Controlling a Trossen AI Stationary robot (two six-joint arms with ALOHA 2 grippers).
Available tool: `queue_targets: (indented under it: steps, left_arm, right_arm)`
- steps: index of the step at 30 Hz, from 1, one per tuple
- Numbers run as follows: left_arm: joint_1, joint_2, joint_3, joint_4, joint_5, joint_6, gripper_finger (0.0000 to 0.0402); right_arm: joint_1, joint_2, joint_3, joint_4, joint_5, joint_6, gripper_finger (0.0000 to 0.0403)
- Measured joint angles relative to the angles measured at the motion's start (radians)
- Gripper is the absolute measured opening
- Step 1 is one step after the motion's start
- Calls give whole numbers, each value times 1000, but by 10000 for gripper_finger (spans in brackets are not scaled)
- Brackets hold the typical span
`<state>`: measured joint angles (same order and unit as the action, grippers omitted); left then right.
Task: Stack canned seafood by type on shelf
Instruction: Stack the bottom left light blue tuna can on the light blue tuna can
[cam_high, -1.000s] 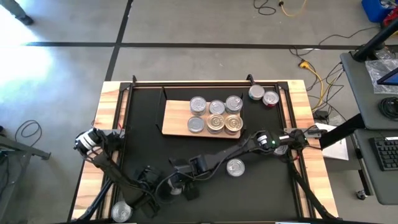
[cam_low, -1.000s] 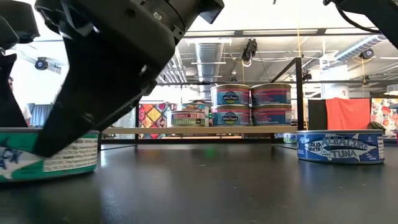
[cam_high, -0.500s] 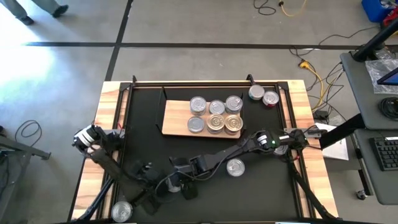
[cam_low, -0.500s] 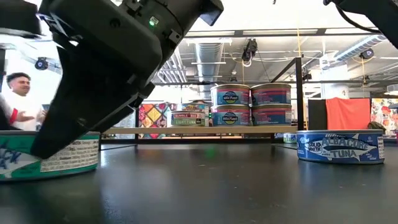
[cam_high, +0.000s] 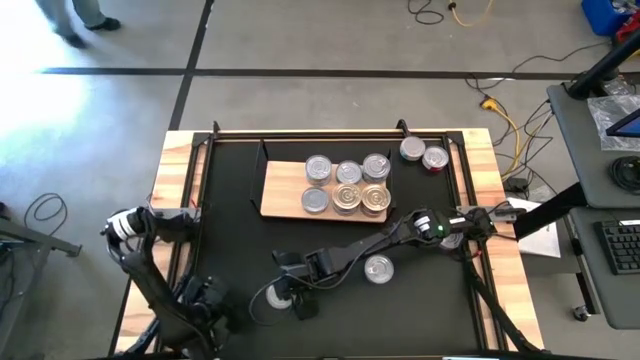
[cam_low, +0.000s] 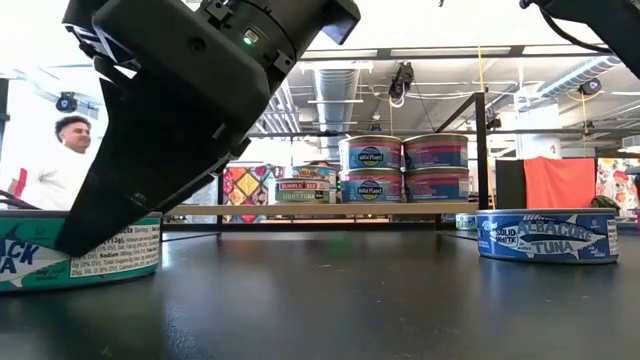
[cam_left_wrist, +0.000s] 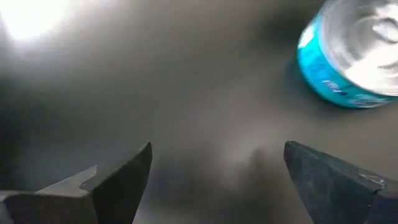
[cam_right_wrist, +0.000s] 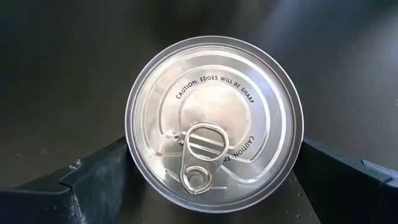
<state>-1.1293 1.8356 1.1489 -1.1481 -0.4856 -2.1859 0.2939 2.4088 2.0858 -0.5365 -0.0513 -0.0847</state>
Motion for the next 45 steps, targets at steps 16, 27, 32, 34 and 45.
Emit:
queue_targets:
  steps: [16, 27, 32, 34, 45]
  left_arm:
    - [218, 29, -23, 237, -113, 608, 350]
    - [302, 27, -55, 365, -138, 747, 350]
    - [307, 27, -68, 397, -152, 744, 350]
    - [308, 28, -69, 403, -160, 745, 350]
    - [316, 28, -70, 439, -170, 884, 350]
  right_arm:
    - [1, -2, -1, -18, -1, -4, 400]
    - [8, -6, -3, -99, 0, -15, 400]
    - [16, -6, -5, -99, 9, -1, 400]
    - [18, -6, -7, -100, 10, 23, 400]
    - [16, -6, -28, -109, 6, 108, 400]
